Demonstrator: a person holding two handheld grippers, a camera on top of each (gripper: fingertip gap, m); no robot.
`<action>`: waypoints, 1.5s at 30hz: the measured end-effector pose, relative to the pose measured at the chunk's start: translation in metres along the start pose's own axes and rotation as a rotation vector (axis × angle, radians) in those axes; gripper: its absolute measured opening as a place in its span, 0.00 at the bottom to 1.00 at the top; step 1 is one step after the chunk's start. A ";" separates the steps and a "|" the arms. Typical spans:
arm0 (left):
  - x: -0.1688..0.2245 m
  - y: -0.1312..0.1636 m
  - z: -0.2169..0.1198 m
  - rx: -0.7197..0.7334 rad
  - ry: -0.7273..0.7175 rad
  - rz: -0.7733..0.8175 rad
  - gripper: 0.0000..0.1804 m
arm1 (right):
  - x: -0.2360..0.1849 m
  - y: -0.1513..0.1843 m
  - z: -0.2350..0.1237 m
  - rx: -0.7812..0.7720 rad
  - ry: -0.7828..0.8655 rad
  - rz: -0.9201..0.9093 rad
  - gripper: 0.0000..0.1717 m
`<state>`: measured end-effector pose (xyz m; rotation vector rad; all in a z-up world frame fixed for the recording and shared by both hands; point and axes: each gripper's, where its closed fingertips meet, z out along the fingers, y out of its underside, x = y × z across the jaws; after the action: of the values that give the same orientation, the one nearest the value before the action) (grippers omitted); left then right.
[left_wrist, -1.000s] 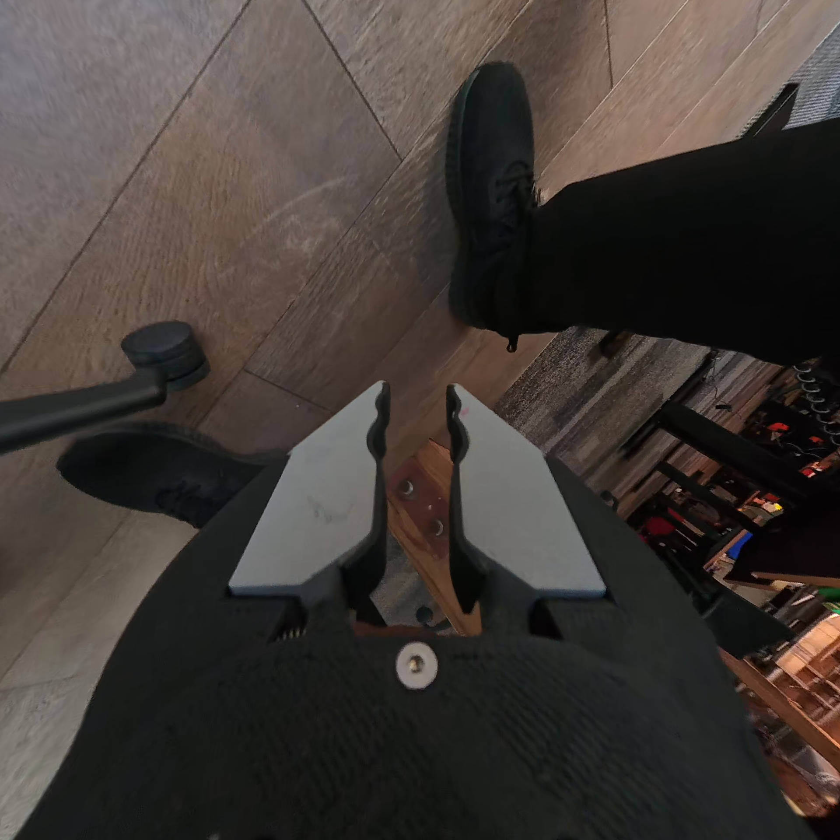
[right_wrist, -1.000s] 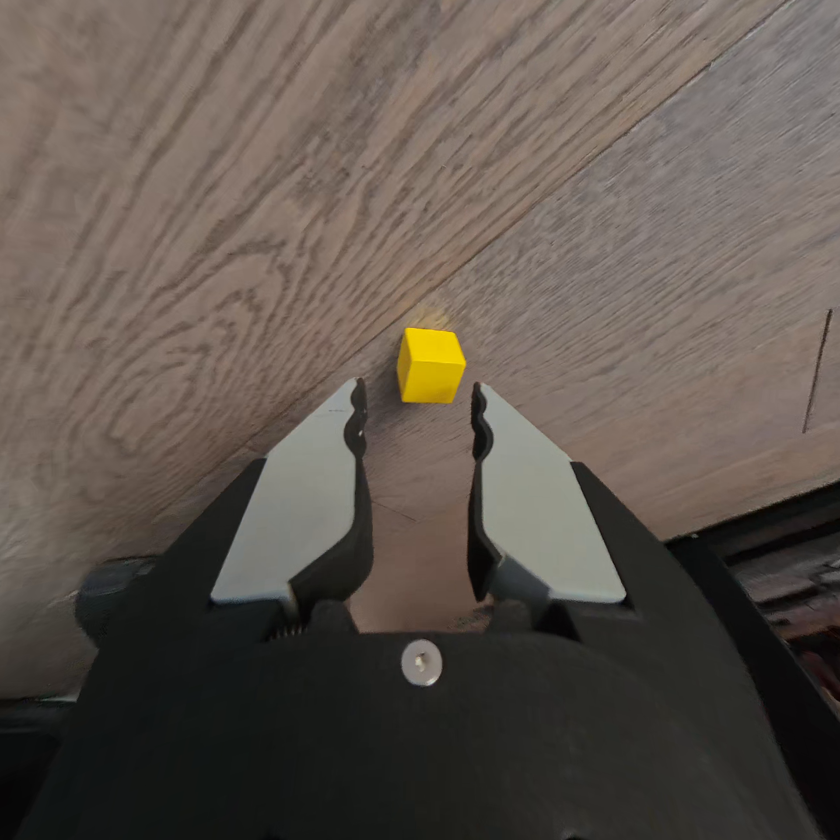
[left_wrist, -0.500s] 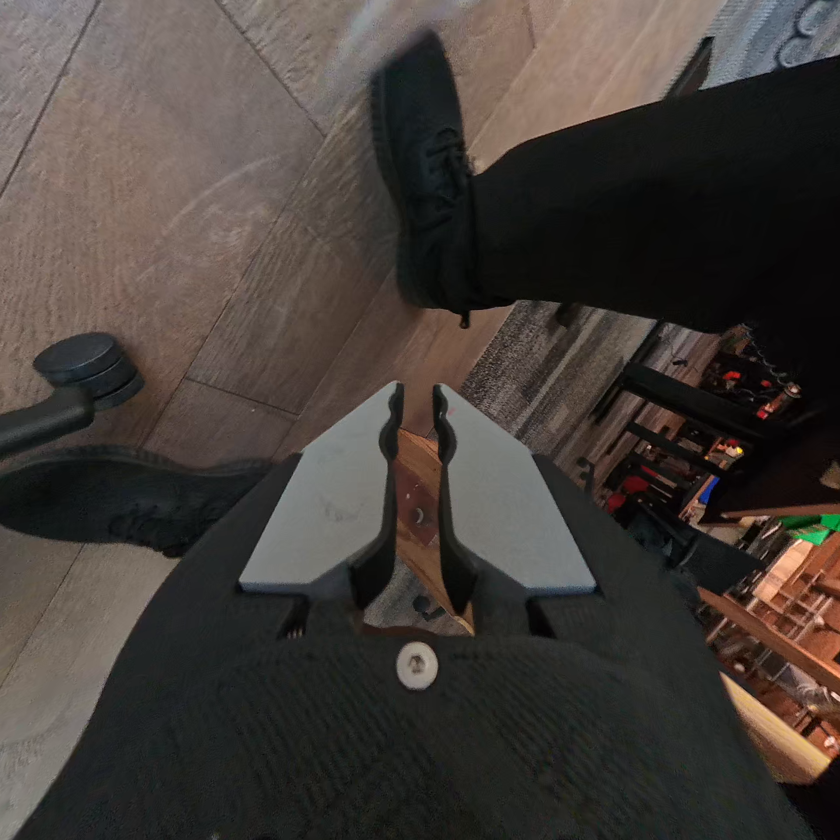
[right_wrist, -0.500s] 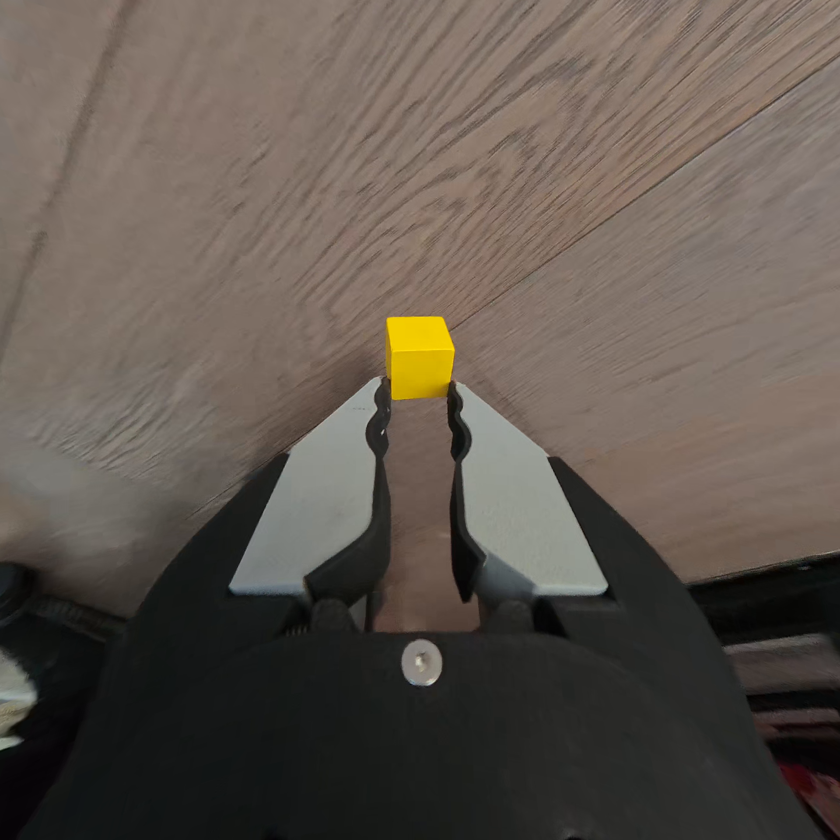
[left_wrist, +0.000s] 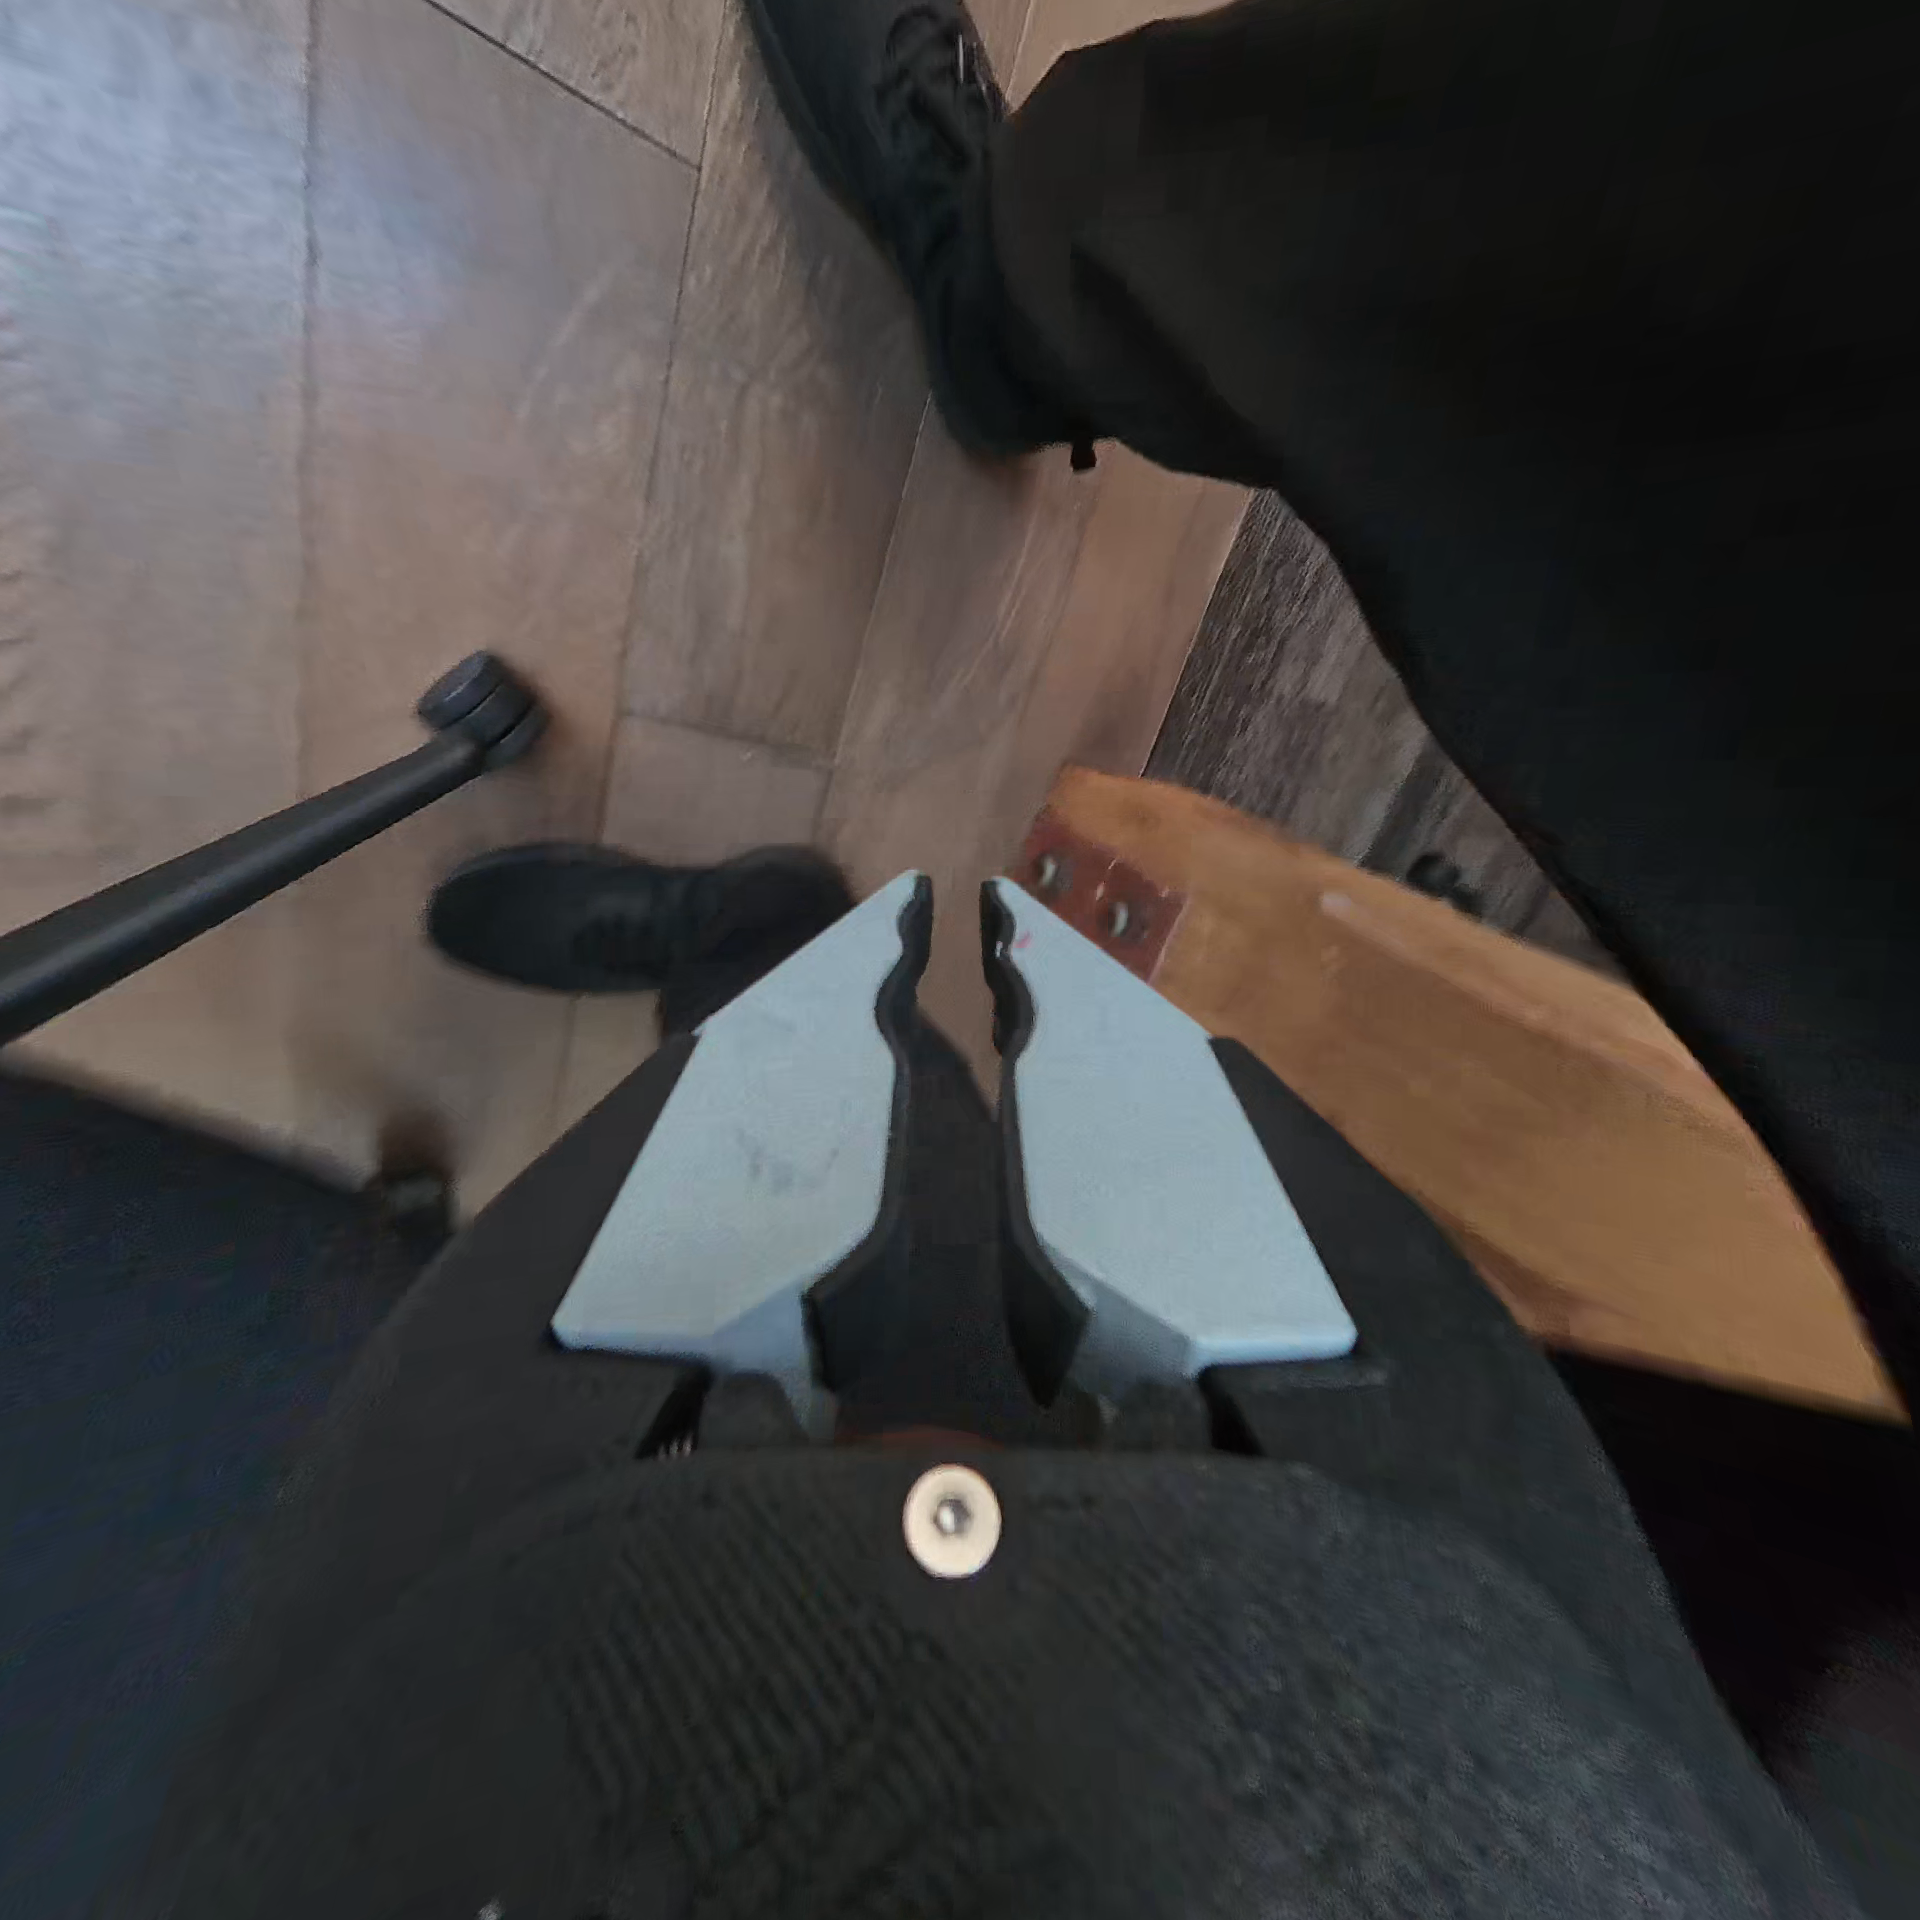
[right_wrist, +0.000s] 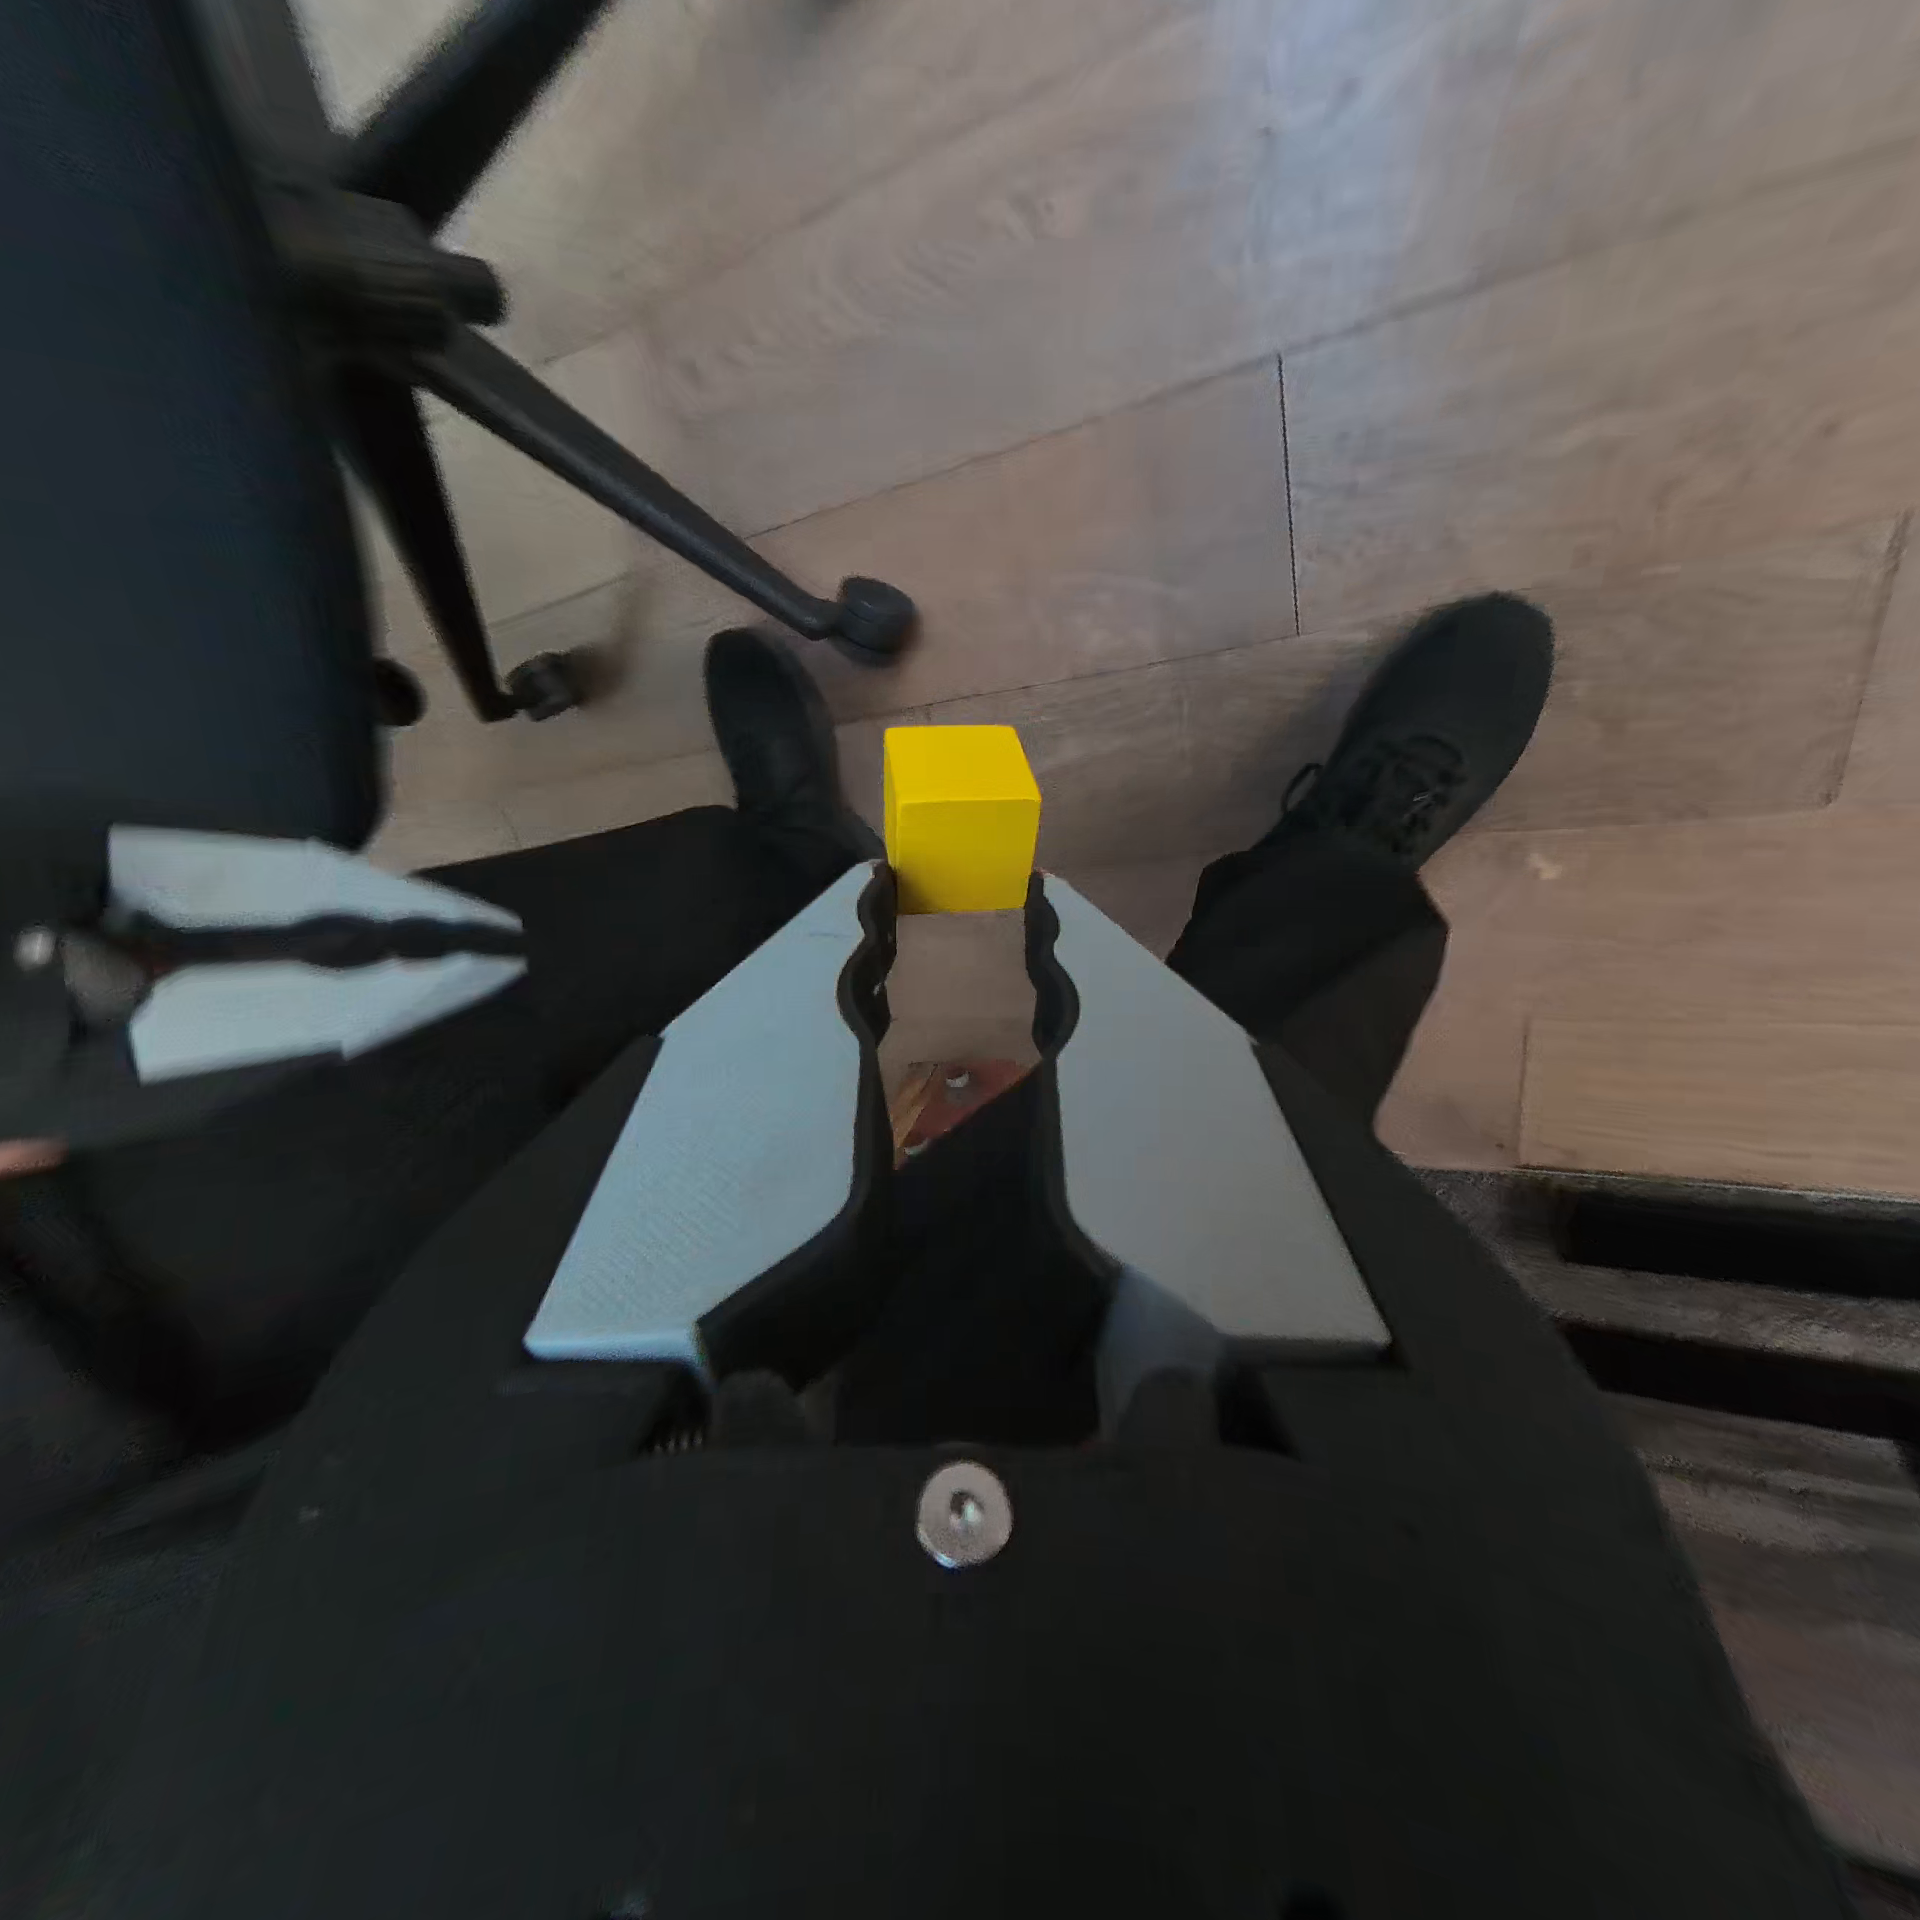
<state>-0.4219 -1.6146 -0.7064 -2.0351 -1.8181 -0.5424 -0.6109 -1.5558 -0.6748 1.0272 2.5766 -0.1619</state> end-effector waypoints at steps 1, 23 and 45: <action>-0.002 0.006 -0.025 -0.007 -0.020 0.029 0.04 | -0.020 0.002 -0.031 0.043 -0.008 -0.035 0.13; -0.032 0.033 -0.235 -0.320 -0.404 0.180 0.10 | 0.246 0.223 -0.415 0.848 0.606 0.618 0.13; 0.131 -0.256 -0.232 -0.117 -0.379 0.734 0.09 | 0.309 0.239 -0.375 0.815 0.445 0.691 0.17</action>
<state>-0.6737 -1.5917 -0.4373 -2.8022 -1.0605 -0.0479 -0.7622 -1.0941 -0.4347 2.4032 2.3211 -0.9272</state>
